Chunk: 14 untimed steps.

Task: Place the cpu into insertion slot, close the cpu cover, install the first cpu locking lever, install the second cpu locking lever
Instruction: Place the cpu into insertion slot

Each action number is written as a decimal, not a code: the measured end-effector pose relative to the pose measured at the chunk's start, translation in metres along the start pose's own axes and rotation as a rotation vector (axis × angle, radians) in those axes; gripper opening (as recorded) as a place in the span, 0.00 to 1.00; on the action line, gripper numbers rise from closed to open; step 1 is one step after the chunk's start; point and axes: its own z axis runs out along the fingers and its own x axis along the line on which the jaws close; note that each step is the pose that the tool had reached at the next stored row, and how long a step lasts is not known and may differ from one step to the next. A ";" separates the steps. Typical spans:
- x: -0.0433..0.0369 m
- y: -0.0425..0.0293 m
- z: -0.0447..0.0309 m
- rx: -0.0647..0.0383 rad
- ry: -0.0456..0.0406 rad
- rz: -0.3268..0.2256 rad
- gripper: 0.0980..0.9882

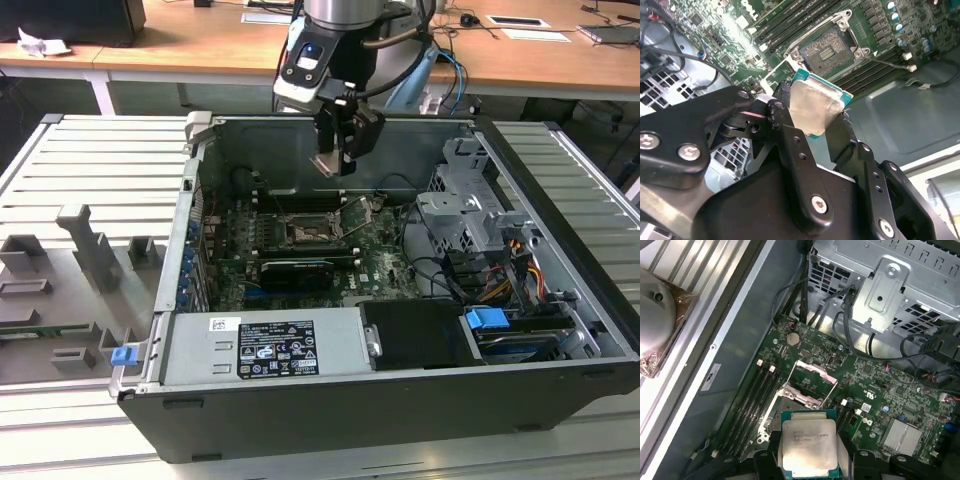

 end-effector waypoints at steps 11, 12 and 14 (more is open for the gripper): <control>-0.0002 -0.0011 0.0131 -0.001 -0.0148 0.178 0.48; -0.0002 -0.0012 0.0141 -0.001 -0.0162 0.196 0.48; -0.0003 -0.0014 0.0165 -0.002 -0.0193 0.233 0.48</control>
